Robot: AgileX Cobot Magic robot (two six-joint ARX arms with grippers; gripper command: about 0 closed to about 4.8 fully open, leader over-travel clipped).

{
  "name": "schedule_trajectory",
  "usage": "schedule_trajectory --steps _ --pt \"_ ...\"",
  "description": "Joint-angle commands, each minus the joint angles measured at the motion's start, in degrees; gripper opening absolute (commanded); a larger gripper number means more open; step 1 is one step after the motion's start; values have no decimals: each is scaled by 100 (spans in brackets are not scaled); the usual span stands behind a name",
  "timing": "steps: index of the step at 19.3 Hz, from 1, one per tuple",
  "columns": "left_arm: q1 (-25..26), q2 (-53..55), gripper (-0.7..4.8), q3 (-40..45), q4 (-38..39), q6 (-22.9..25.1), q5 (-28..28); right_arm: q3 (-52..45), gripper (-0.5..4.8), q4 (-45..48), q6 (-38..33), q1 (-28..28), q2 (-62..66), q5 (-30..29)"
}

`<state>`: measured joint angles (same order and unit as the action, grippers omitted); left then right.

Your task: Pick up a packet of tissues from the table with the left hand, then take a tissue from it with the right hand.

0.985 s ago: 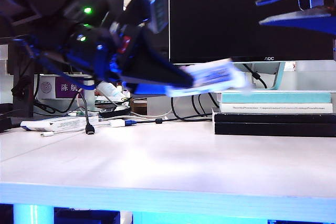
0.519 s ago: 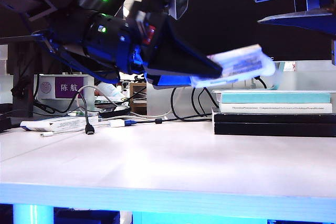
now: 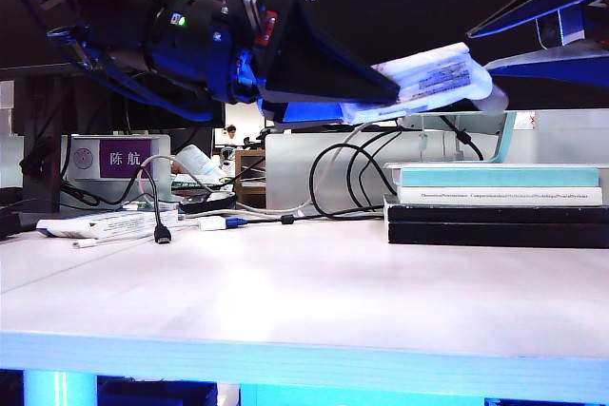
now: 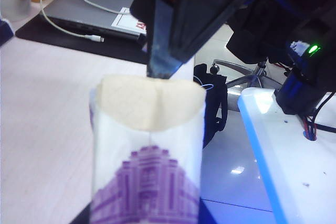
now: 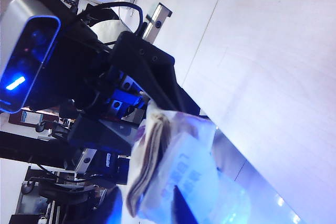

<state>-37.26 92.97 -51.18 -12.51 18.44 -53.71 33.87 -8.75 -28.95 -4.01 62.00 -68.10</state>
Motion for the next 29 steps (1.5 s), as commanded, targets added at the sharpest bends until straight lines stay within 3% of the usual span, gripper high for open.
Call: schedule_trajectory --steps 1,17,19,23,24,25,29 --pt "-13 -13 183 -22 -103 22 -4 26 121 63 46 -2 70 -4" --pt "-225 24 183 -20 -195 20 243 26 115 302 24 -42 275 -262" --pt "-225 24 183 -20 -199 20 249 26 83 302 2 -48 275 -275" --pt "-249 24 183 -20 -334 -13 249 26 76 352 4 -350 278 -256" --pt "-264 24 182 -20 -345 -26 271 26 14 463 7 -505 295 -245" --pt "-264 24 182 -20 -308 -24 284 26 -6 538 9 -522 299 -127" --pt "-258 22 183 -20 -284 -24 358 26 -6 605 153 -518 297 186"
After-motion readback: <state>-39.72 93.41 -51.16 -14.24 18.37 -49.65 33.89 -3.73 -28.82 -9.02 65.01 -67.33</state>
